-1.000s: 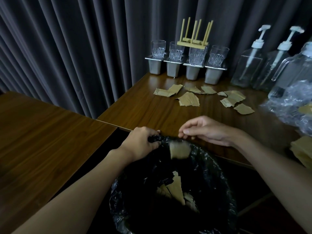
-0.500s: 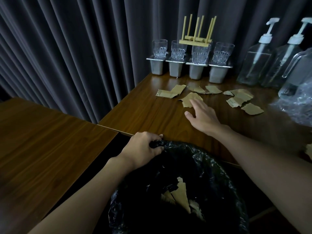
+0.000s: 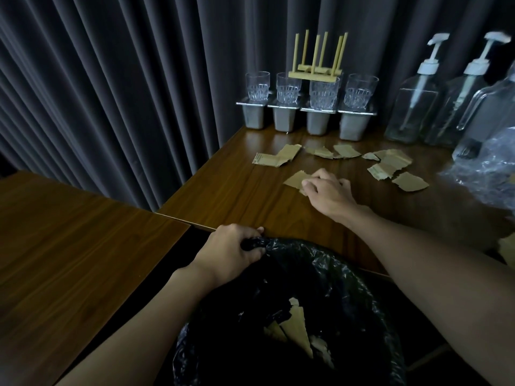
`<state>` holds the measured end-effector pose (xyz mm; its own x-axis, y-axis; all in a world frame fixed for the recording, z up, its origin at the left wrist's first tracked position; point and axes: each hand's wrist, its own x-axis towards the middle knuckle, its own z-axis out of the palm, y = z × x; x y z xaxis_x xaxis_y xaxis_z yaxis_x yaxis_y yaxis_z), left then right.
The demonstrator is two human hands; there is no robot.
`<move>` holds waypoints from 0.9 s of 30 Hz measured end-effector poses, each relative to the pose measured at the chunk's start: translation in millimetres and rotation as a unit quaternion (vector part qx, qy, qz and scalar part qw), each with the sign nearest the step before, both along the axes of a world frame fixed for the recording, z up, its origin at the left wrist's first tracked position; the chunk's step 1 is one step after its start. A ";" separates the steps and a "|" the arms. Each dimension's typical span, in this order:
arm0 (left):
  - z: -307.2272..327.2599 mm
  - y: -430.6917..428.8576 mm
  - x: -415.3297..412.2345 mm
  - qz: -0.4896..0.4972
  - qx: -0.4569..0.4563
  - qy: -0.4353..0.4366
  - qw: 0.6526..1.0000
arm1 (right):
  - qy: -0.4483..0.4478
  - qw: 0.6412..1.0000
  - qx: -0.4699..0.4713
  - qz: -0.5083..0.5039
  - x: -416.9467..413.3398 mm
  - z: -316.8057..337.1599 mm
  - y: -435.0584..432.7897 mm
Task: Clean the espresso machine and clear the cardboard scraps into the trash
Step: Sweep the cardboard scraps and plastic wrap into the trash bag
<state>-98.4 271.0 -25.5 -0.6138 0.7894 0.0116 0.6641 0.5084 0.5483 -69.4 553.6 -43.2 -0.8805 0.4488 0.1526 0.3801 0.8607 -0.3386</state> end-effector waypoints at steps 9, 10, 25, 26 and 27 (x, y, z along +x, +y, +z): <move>2.7 1.2 -0.1 -0.004 0.002 -0.010 1.000 | 0.029 0.999 -0.028 0.030 44.8 2.3 -19.3; 3.5 1.4 0.6 -0.004 0.000 -0.008 1.000 | 0.024 0.998 -0.044 0.025 48.4 4.5 -19.8; 6.8 0.2 2.1 -0.014 -0.006 0.000 1.000 | -0.046 0.823 -0.553 0.125 87.0 65.0 -43.3; 6.6 0.3 2.0 -0.015 -0.009 0.001 1.000 | -0.065 0.827 -0.540 0.143 85.0 63.7 -44.4; 6.1 0.2 1.8 -0.014 -0.007 0.003 1.000 | -0.063 0.841 -0.515 0.151 81.4 60.5 -44.3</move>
<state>-96.6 271.2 -19.4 -0.5911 0.8066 0.0049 0.6818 0.4963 0.5374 11.9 509.3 17.3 -0.9582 0.0377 -0.2834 0.2852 0.1983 -0.9377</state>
